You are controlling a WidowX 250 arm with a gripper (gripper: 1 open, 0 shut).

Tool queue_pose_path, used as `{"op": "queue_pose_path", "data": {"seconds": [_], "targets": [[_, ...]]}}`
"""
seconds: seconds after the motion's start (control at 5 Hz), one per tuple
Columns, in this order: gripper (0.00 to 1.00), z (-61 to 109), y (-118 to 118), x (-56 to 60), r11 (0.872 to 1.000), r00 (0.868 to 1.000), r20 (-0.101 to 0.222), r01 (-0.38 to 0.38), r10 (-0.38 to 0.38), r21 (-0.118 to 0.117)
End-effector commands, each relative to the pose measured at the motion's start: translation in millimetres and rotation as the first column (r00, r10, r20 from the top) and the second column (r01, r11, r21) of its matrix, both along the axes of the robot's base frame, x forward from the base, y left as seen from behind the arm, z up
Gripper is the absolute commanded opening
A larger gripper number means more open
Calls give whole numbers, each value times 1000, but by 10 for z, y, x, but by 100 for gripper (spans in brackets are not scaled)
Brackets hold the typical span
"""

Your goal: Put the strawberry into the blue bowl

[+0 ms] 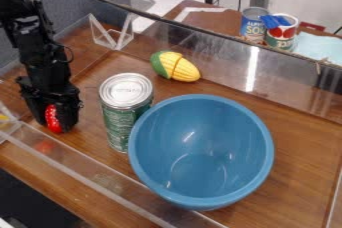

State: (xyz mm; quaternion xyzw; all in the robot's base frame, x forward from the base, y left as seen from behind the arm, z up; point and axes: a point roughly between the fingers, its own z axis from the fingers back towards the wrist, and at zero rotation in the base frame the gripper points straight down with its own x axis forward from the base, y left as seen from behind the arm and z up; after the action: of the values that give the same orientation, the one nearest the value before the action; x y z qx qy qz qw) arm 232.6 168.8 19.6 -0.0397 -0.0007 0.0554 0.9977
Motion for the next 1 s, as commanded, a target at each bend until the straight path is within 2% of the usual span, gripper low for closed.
{"op": "queue_pose_path", "data": {"seconds": [0.0,0.2,0.6,0.8], "targets": [[0,376,168,21,997,996,71,-62,59,46],[0,478,130,5,998,995,85,-55,52,38],[0,430,75,-29,999,996,82,-38,36,26],[0,415,99,-13,998,995,82,-55,54,18]]}}
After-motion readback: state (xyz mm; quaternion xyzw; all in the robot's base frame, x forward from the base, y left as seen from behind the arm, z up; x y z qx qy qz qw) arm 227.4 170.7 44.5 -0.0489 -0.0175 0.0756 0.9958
